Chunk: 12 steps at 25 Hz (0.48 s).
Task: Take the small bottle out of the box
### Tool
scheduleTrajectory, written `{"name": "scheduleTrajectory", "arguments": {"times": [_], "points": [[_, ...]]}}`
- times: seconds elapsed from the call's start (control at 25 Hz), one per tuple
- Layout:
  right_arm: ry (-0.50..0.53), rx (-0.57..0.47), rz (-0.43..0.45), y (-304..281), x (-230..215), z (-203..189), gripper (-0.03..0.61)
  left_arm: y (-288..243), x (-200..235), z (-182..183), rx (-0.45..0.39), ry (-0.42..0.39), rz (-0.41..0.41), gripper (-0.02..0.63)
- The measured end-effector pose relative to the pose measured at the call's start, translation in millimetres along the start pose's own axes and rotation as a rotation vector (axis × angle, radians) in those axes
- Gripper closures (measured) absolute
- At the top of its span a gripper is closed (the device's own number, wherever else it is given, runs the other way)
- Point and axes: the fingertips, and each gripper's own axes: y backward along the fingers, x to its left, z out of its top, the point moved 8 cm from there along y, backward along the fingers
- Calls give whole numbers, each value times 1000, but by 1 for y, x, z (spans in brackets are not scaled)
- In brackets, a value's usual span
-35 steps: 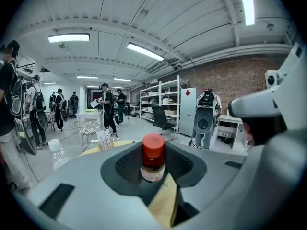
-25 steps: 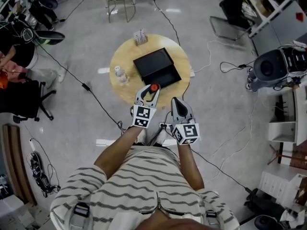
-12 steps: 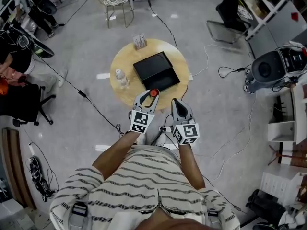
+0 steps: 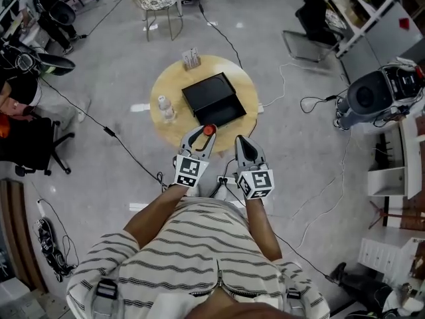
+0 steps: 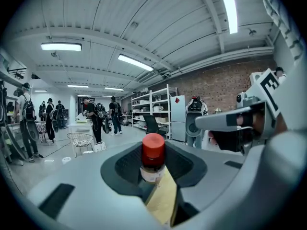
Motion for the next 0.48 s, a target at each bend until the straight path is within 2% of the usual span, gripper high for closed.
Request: {"name": "scheduleTrajectory", "arguments": {"times": [0.48], "points": [[11,-10,-10,3,-4,0,560,8,-8,6,-17,-13,-2,465]]}}
